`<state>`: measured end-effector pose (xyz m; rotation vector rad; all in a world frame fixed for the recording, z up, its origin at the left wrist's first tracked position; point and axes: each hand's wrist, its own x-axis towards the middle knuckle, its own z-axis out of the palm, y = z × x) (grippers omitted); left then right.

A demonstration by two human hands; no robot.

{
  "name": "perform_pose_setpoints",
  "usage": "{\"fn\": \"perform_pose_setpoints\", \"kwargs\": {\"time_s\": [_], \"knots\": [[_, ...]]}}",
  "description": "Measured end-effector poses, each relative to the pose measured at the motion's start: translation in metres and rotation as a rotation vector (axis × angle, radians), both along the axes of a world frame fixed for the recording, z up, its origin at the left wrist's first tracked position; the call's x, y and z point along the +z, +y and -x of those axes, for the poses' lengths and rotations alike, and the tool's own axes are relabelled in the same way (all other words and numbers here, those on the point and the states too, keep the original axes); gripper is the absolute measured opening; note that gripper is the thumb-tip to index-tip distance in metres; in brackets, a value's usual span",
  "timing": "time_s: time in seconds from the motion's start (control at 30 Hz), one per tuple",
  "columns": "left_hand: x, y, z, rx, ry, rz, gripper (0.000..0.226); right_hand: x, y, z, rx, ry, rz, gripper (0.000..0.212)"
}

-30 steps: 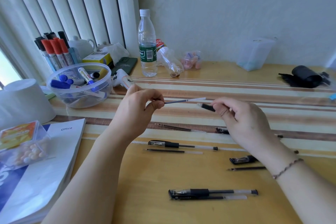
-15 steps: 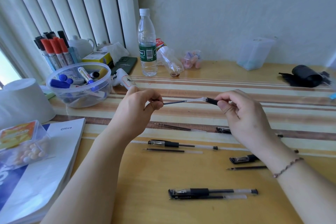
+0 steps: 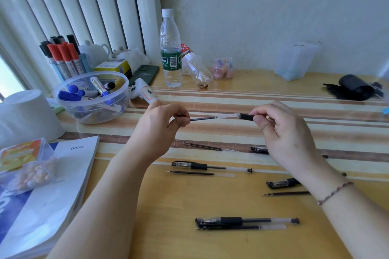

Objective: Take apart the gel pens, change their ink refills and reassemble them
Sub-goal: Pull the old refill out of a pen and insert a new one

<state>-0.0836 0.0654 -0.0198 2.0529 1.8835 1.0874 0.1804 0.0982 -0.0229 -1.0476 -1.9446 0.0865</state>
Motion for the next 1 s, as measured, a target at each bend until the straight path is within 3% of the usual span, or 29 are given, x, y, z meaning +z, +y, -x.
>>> {"fn": "perform_pose_setpoints", "kwargs": {"time_s": [0.5, 0.7, 0.87, 1.0], "knots": [[0.002, -0.001, -0.001, 0.027, 0.027, 0.01, 0.018, 0.004, -0.003, 0.0, 0.03, 0.006, 0.001, 0.019], [0.005, -0.006, -0.007, 0.025, 0.088, -0.039, 0.003, 0.012, -0.009, -0.002, -0.096, -0.289, -0.215, 0.014], [0.005, -0.011, -0.034, -0.103, 0.014, -0.122, 0.007, 0.01, -0.022, 0.01, 0.096, -0.3, 0.003, 0.029], [0.005, -0.013, -0.04, -0.166, 0.042, -0.243, 0.013, -0.001, -0.024, 0.015, 0.155, -0.241, 0.099, 0.025]]}}
